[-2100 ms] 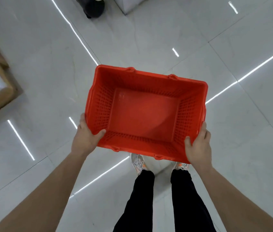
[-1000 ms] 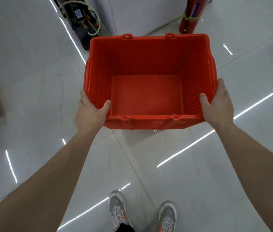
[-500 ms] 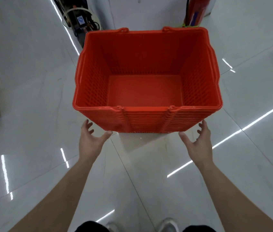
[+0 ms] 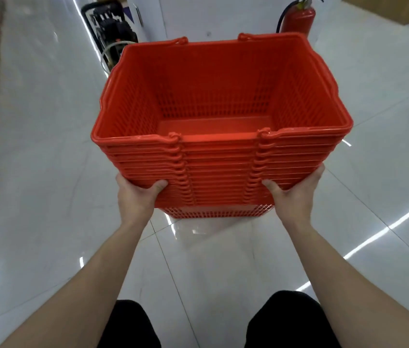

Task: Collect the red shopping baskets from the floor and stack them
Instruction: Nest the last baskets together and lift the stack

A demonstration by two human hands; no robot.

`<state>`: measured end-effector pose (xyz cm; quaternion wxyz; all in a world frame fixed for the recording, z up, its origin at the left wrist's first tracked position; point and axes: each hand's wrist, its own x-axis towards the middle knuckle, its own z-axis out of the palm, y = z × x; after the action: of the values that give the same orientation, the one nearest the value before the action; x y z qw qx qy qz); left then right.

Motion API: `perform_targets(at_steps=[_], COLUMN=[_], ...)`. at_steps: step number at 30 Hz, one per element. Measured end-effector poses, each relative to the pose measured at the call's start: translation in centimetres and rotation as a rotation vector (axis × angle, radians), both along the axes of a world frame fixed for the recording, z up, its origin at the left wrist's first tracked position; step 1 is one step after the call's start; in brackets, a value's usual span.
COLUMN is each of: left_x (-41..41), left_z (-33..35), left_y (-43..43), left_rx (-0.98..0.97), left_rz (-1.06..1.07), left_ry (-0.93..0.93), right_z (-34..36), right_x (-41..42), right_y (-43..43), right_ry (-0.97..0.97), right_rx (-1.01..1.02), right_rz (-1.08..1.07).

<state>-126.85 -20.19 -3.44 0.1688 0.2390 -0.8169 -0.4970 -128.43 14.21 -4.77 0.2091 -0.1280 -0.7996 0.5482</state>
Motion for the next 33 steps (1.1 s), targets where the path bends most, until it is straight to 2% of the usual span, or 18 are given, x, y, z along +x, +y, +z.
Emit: perform_targets(at_steps=[12, 23, 33], left_x=[-9.0, -20.4, -29.6], left_z=[0.9, -0.4, 0.4], left_y=[2.2, 2.1, 6.2], left_rx=[-0.042, 0.006, 0.104], left_rz=[-0.016, 0.073, 0.160], left_ry=[-0.039, 0.057, 0.026], right_z=[0.7, 0.8, 2.0], right_x=[-11.5, -24.4, -35.9], right_y=[2.6, 2.0, 5.3], right_ry=[0.026, 0.071, -0.080], right_rx=[-0.019, 0.010, 0.016], right_rz=[0.134, 0.193, 0.261])
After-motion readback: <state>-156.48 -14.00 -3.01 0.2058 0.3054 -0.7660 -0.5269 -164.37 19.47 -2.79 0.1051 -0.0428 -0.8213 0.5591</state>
